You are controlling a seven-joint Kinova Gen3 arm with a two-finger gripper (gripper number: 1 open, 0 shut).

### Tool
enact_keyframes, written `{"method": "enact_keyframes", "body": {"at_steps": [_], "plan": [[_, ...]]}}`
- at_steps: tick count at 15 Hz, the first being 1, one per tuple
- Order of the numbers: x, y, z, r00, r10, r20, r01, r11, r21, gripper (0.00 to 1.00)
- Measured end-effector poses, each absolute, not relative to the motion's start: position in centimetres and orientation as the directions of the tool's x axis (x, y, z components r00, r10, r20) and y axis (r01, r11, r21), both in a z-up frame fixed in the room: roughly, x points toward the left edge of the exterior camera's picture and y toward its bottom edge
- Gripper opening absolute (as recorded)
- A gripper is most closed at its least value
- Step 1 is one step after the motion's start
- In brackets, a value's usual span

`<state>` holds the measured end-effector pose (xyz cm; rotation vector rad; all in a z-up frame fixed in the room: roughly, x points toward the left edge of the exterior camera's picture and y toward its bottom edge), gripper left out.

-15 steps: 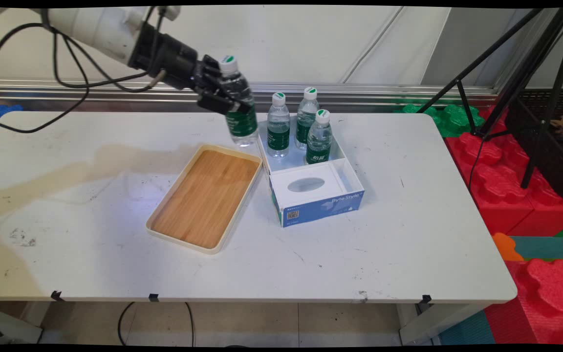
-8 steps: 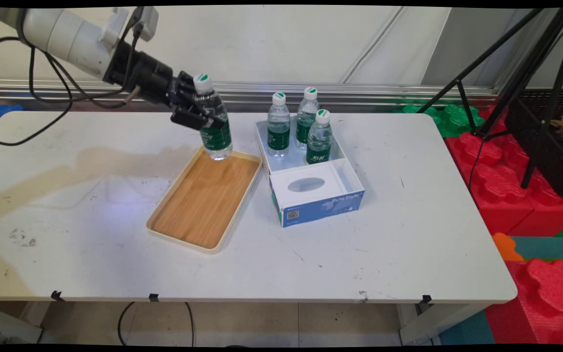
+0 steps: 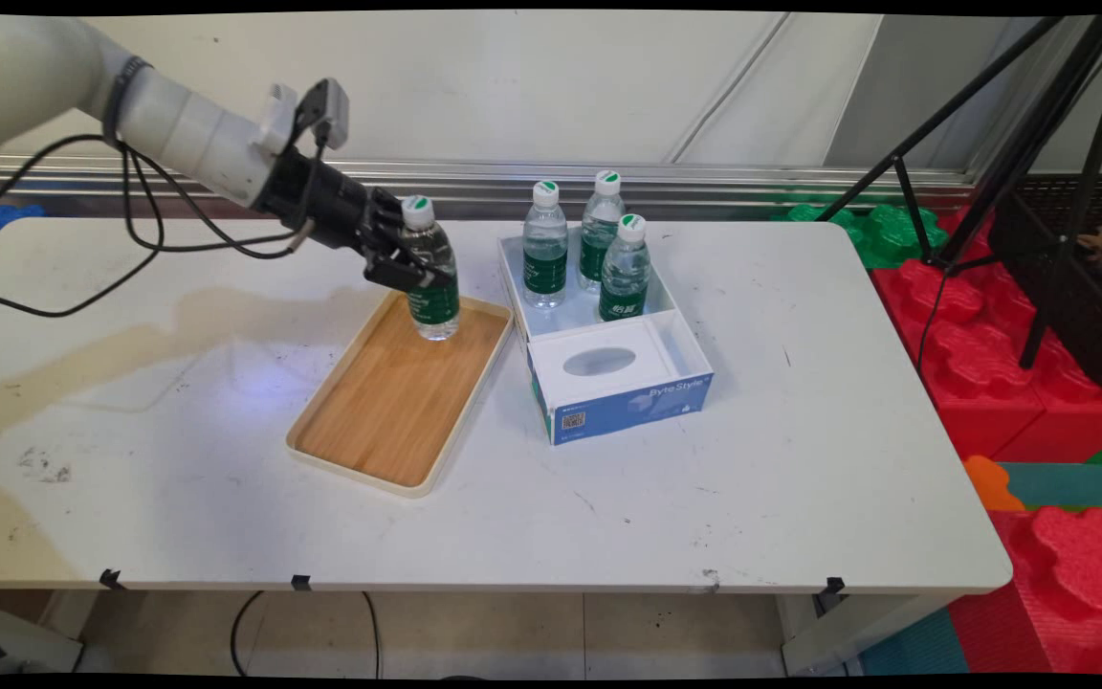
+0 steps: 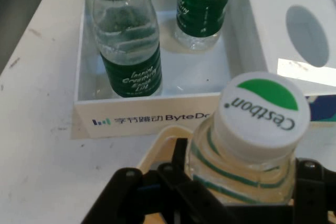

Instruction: Place the picked object on the tray

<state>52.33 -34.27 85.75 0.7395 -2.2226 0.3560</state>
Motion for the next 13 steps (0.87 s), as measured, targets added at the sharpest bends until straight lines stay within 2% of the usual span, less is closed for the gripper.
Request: {"method": "enact_keyframes", "body": {"at_steps": [5,9,10,13], "plan": [[51.2,-35.9,82.5,-0.540,-0.421,0.729,-0.621,0.784,-0.007,0.00],[50.8,-36.2,81.4,-0.534,-0.431,0.727,-0.624,0.782,0.005,0.00],[50.7,-36.3,81.2,-0.532,-0.432,0.728,-0.624,0.781,0.007,1.00],[50.6,-36.4,81.0,-0.530,-0.429,0.732,-0.622,0.783,0.008,1.00]]}}
